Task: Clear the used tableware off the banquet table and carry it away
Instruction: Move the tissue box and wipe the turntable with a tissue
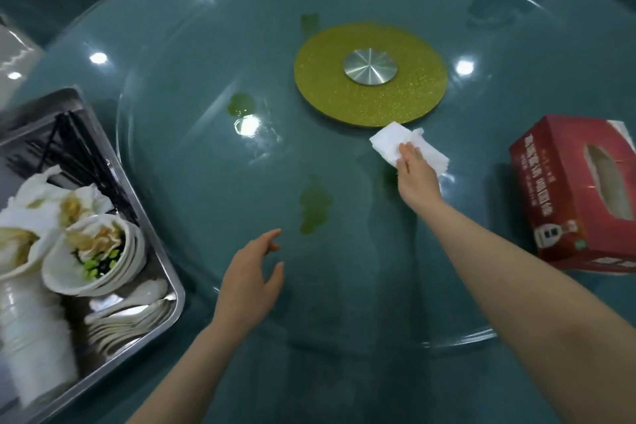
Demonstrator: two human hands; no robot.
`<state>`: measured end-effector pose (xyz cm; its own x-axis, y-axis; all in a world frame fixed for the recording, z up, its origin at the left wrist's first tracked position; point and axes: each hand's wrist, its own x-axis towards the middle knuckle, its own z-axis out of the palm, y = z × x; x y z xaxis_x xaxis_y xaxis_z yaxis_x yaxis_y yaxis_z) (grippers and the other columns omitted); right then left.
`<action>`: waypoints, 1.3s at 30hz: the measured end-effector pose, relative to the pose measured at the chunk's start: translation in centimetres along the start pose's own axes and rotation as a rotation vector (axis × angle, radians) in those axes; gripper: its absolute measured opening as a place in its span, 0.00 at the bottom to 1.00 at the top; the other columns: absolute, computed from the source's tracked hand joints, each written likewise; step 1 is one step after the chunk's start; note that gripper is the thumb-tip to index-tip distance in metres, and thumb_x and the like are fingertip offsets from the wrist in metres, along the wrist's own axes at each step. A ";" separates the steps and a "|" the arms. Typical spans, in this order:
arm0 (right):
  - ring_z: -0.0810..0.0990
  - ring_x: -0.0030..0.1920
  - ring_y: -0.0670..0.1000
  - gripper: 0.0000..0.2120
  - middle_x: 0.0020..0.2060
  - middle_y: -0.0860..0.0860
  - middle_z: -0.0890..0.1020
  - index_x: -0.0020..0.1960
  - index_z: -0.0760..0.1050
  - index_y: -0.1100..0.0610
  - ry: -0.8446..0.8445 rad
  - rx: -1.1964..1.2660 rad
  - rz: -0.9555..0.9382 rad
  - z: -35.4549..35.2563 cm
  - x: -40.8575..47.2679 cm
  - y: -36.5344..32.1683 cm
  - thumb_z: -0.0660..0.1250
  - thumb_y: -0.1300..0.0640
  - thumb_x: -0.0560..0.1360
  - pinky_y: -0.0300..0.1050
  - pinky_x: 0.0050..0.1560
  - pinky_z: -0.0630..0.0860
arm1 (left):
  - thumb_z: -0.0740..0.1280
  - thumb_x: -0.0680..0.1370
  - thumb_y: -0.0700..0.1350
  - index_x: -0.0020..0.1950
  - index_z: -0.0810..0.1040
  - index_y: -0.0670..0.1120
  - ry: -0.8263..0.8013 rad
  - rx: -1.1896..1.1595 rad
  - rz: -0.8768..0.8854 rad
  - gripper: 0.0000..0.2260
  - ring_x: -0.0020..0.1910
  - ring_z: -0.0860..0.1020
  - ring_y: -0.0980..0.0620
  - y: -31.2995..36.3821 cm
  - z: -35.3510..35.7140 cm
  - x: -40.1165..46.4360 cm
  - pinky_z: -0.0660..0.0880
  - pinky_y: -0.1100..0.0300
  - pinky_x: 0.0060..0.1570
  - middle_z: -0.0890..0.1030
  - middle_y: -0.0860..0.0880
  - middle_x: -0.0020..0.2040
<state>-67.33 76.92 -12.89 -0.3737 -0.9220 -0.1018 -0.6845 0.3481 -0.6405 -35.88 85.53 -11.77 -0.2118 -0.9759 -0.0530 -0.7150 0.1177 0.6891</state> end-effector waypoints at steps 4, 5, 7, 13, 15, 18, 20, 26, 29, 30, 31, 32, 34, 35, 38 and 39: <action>0.54 0.76 0.52 0.19 0.76 0.54 0.59 0.73 0.65 0.57 -0.160 -0.088 -0.144 1.1 -1.3 -0.7 0.52 0.59 0.83 0.41 0.72 0.49 | 0.68 0.75 0.38 0.67 0.72 0.47 0.059 0.016 -0.030 0.21 0.58 0.75 0.51 -1.1 -1.1 0.4 0.67 0.60 0.58 0.77 0.53 0.55; 0.54 0.76 0.51 0.19 0.76 0.53 0.59 0.73 0.66 0.56 -0.184 -0.087 -0.160 1.2 -2.2 -0.5 0.53 0.60 0.83 0.40 0.72 0.48 | 0.68 0.75 0.38 0.67 0.72 0.46 0.062 0.035 -0.044 0.21 0.59 0.75 0.50 -1.3 -1.2 0.5 0.67 0.59 0.59 0.78 0.51 0.57; 0.54 0.76 0.49 0.19 0.76 0.50 0.60 0.72 0.67 0.55 -0.226 -0.083 -0.188 0.9 -4.6 0.4 0.53 0.61 0.82 0.36 0.71 0.47 | 0.68 0.75 0.38 0.68 0.72 0.45 0.047 0.078 -0.062 0.21 0.62 0.73 0.48 -1.5 -1.4 0.8 0.66 0.57 0.62 0.77 0.48 0.62; 0.52 0.75 0.45 0.20 0.75 0.46 0.56 0.73 0.66 0.54 -0.255 -0.111 -0.242 -1.2 -13.7 4.4 0.54 0.63 0.82 0.25 0.68 0.41 | 0.67 0.75 0.38 0.68 0.72 0.42 -0.014 0.139 -0.077 0.21 0.66 0.71 0.44 -1.9 -1.6 1.6 0.64 0.54 0.66 0.74 0.44 0.66; 0.53 0.74 0.44 0.19 0.72 0.43 0.57 0.71 0.68 0.55 -0.232 -0.093 -0.233 -1.9 -15.6 5.5 0.56 0.63 0.81 0.21 0.65 0.41 | 0.67 0.75 0.38 0.69 0.71 0.42 -0.013 0.152 -0.084 0.22 0.66 0.70 0.44 -1.9 -1.7 1.8 0.64 0.53 0.66 0.74 0.44 0.66; 0.59 0.73 0.43 0.18 0.71 0.44 0.65 0.68 0.72 0.55 -0.120 -0.013 -0.095 -2.6 -16.0 5.9 0.57 0.64 0.81 0.24 0.66 0.47 | 0.67 0.75 0.38 0.70 0.69 0.41 -0.024 0.180 -0.080 0.23 0.69 0.68 0.44 -2.0 -1.9 2.3 0.63 0.51 0.68 0.72 0.43 0.68; 0.63 0.73 0.46 0.17 0.71 0.48 0.69 0.67 0.74 0.56 0.002 0.062 0.029 -2.3 -15.9 5.3 0.57 0.64 0.81 0.28 0.67 0.51 | 0.67 0.75 0.38 0.71 0.67 0.40 -0.032 0.207 -0.083 0.25 0.73 0.63 0.42 -2.3 -2.1 2.5 0.59 0.50 0.71 0.69 0.41 0.71; 0.54 0.77 0.53 0.23 0.76 0.52 0.59 0.72 0.67 0.57 -0.079 -0.054 -0.137 4.9 -17.3 -0.6 0.55 0.68 0.78 0.39 0.73 0.45 | 0.68 0.76 0.41 0.77 0.55 0.41 -0.043 0.227 -0.148 0.33 0.76 0.55 0.40 -3.6 -2.7 3.1 0.55 0.46 0.73 0.61 0.40 0.76; 0.49 0.77 0.50 0.35 0.77 0.47 0.54 0.73 0.65 0.52 -0.163 -0.118 -0.199 4.4 -16.7 0.9 0.52 0.77 0.70 0.37 0.72 0.43 | 0.67 0.77 0.42 0.77 0.54 0.42 -0.044 0.197 -0.151 0.32 0.77 0.53 0.42 -4.0 -2.8 3.8 0.55 0.47 0.73 0.60 0.42 0.76; 0.50 0.77 0.47 0.37 0.76 0.45 0.55 0.72 0.67 0.51 -0.174 -0.125 -0.196 3.5 -16.3 1.8 0.52 0.77 0.70 0.36 0.71 0.47 | 0.66 0.77 0.42 0.77 0.55 0.43 -0.036 0.191 -0.147 0.32 0.77 0.53 0.44 -4.1 -2.9 4.1 0.54 0.48 0.73 0.60 0.42 0.76; 0.51 0.77 0.46 0.37 0.75 0.44 0.56 0.71 0.69 0.50 -0.155 -0.136 -0.170 2.5 -15.7 2.7 0.52 0.78 0.70 0.36 0.70 0.51 | 0.66 0.77 0.42 0.77 0.55 0.43 -0.029 0.194 -0.143 0.31 0.77 0.53 0.44 -4.3 -3.0 4.4 0.54 0.48 0.73 0.60 0.42 0.76; 0.53 0.77 0.47 0.36 0.75 0.45 0.59 0.70 0.70 0.51 -0.103 -0.142 -0.119 1.4 -14.9 3.4 0.53 0.78 0.70 0.36 0.70 0.53 | 0.66 0.78 0.42 0.77 0.56 0.42 -0.027 0.211 -0.141 0.31 0.77 0.52 0.44 -4.4 -3.0 4.8 0.53 0.47 0.74 0.60 0.42 0.76; 0.55 0.76 0.51 0.34 0.75 0.50 0.62 0.68 0.73 0.54 0.049 -0.156 0.015 -0.3 -12.9 4.2 0.53 0.79 0.69 0.37 0.69 0.53 | 0.65 0.78 0.43 0.77 0.56 0.41 -0.058 0.292 -0.162 0.30 0.77 0.51 0.42 -4.5 -2.8 5.5 0.50 0.45 0.74 0.56 0.41 0.78; 0.55 0.76 0.52 0.33 0.74 0.51 0.63 0.68 0.73 0.56 0.112 -0.162 0.074 -0.8 -12.0 4.2 0.53 0.79 0.70 0.38 0.68 0.55 | 0.64 0.78 0.45 0.77 0.55 0.41 -0.083 0.337 -0.178 0.31 0.77 0.49 0.42 -4.4 -2.5 5.7 0.48 0.45 0.74 0.53 0.41 0.78; 0.54 0.77 0.53 0.30 0.75 0.53 0.62 0.66 0.73 0.59 0.198 -0.118 0.201 0.0 -10.3 2.7 0.52 0.77 0.69 0.40 0.64 0.61 | 0.63 0.79 0.50 0.78 0.52 0.41 -0.107 0.370 -0.205 0.33 0.78 0.46 0.43 -3.9 -1.3 5.3 0.46 0.48 0.75 0.47 0.42 0.79; 0.53 0.77 0.52 0.30 0.76 0.53 0.60 0.68 0.71 0.59 0.196 -0.088 0.229 1.0 -10.2 1.6 0.52 0.76 0.70 0.38 0.68 0.56 | 0.62 0.79 0.51 0.78 0.51 0.42 -0.108 0.370 -0.198 0.33 0.78 0.46 0.45 -3.8 -1.0 4.9 0.47 0.50 0.75 0.47 0.43 0.79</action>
<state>-64.00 86.73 -13.67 -0.6321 -0.7706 -0.0815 -0.6171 0.5642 -0.5486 -33.58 80.07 -13.96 -0.1009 -0.9639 -0.2465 -0.9353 0.0074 0.3538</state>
